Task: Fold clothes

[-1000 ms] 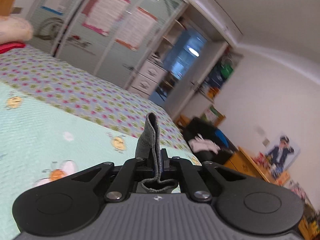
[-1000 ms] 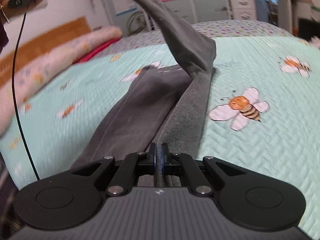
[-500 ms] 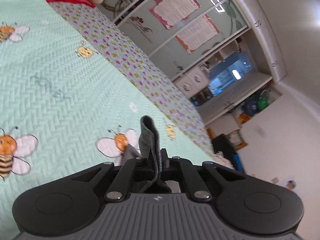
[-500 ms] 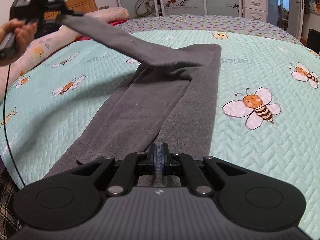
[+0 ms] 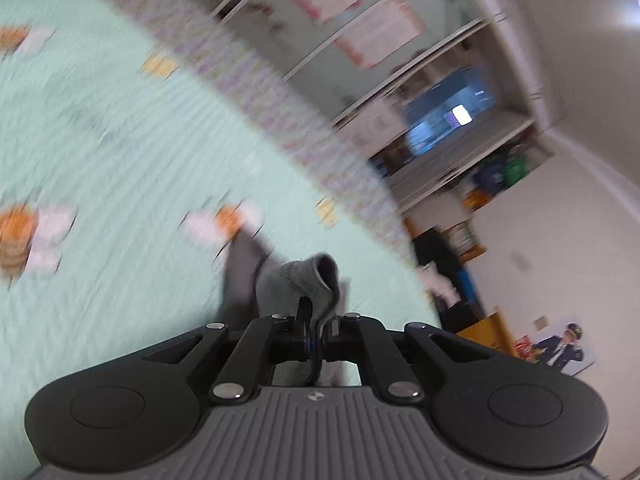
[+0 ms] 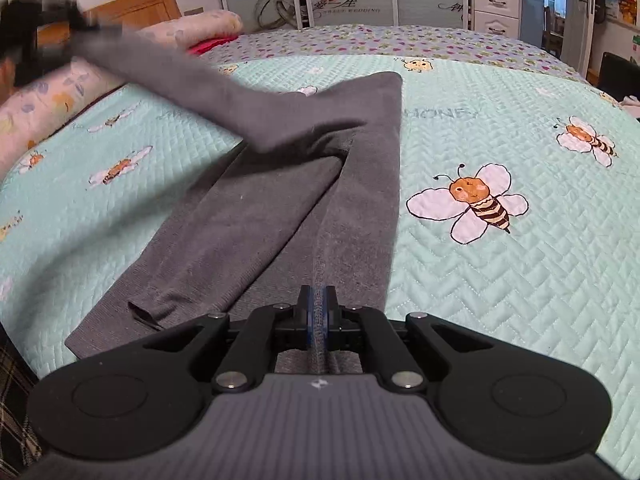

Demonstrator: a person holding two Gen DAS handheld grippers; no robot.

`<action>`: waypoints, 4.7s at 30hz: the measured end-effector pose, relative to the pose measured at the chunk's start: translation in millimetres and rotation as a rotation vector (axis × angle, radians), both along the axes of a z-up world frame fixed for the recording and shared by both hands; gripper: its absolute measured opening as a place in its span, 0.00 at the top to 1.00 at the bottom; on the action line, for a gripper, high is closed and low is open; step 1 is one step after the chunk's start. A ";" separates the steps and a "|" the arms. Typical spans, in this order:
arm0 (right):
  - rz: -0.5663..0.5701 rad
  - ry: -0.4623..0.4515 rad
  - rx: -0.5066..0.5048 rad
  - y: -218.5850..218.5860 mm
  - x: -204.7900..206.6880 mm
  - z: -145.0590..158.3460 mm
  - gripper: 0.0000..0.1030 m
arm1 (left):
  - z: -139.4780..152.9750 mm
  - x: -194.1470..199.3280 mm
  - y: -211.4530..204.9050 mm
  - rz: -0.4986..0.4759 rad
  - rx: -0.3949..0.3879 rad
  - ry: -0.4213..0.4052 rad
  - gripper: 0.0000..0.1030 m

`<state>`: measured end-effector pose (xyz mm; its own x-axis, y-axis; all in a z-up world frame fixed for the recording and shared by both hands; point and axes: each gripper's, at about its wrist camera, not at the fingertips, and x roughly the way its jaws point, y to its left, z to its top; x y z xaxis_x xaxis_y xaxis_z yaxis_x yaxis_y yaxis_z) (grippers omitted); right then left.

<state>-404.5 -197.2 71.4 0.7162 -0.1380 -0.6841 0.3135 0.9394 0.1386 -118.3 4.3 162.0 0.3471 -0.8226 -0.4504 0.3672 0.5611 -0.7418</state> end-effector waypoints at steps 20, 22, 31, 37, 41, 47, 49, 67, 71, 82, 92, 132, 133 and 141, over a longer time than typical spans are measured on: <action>0.041 -0.015 0.089 1.2 1.9 -8.9 0.95 | 33.4 11.0 17.1 0.038 -0.193 0.023 0.97; 0.029 -0.019 0.135 2.3 7.1 -15.3 0.95 | 26.3 10.5 21.3 0.045 -0.186 0.042 0.97; 0.060 -0.051 0.143 17.0 16.4 -4.2 0.96 | -1.1 10.5 39.1 0.073 -0.158 0.117 0.97; 0.142 0.082 0.063 37.6 38.6 -41.4 0.91 | 1.1 18.2 46.1 0.088 -0.165 0.115 0.97; 0.169 0.021 0.114 38.6 25.0 -33.8 0.60 | -9.1 15.7 52.3 0.080 -0.159 0.134 0.97; -0.046 -0.168 0.371 -18.0 -31.5 -20.2 0.59 | -19.3 12.4 53.7 0.070 -0.153 0.141 0.97; -0.115 -0.192 0.400 -32.4 -50.4 -21.6 0.59 | -20.7 13.1 52.1 0.071 -0.143 0.135 0.97; 0.084 -0.157 0.324 21.9 -69.5 -20.4 0.85 | -19.0 7.9 24.1 0.002 -0.076 0.094 0.97; 0.040 -0.064 0.344 23.6 -43.6 -53.9 0.88 | -15.2 5.2 12.9 -0.020 -0.065 0.083 0.97; 0.094 0.032 -0.018 65.3 -15.6 -31.1 0.73 | -28.0 -6.2 -8.6 -0.082 -0.091 0.108 0.94; -0.023 0.095 -0.026 61.4 0.8 -39.9 0.97 | -32.2 -11.6 -15.7 -0.118 -0.104 0.119 0.93; -0.226 -0.375 0.441 -115.6 97.8 -14.6 0.71 | 15.0 17.5 -4.9 -0.150 -0.311 -0.001 0.95; -0.231 -0.399 0.472 -124.7 106.0 -15.2 0.71 | 23.2 18.2 -3.6 -0.147 -0.326 -0.023 0.96; -0.232 -0.467 0.636 -180.5 180.7 -36.4 0.70 | 31.0 12.5 30.4 -0.030 -0.419 -0.122 0.99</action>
